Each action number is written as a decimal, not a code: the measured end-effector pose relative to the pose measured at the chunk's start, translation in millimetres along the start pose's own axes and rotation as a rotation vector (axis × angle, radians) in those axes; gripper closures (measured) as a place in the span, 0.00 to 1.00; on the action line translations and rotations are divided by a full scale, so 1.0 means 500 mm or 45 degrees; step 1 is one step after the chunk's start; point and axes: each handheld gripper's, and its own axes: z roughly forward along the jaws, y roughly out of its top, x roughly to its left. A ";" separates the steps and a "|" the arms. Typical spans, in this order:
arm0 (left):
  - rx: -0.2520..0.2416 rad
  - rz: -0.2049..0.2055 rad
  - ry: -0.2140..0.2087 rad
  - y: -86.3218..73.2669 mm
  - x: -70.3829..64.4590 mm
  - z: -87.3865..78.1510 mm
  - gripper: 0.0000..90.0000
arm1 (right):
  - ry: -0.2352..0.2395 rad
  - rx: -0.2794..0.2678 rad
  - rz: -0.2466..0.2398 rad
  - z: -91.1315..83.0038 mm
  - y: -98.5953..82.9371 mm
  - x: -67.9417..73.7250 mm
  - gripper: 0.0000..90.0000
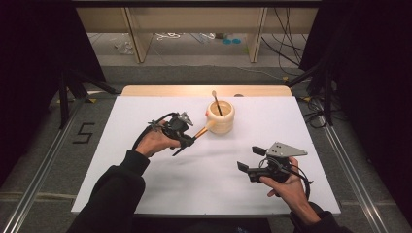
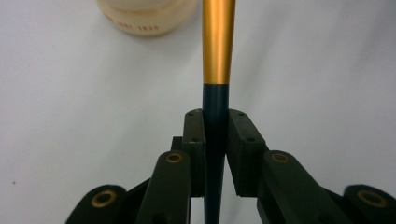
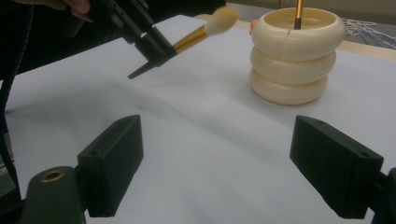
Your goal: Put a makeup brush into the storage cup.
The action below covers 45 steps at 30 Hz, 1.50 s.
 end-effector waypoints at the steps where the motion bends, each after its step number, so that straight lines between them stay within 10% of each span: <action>1: -0.020 -0.008 0.008 0.001 0.005 -0.004 0.87 | 0.000 0.000 0.000 0.000 0.000 0.000 0.20; 20: -0.394 -0.275 0.090 0.006 0.041 -0.018 0.87 | 0.000 -0.004 -0.002 0.000 0.000 -0.001 0.20; 45: -0.724 -0.414 0.137 0.036 0.055 -0.013 0.87 | 0.011 0.001 0.015 0.000 -0.001 0.001 0.20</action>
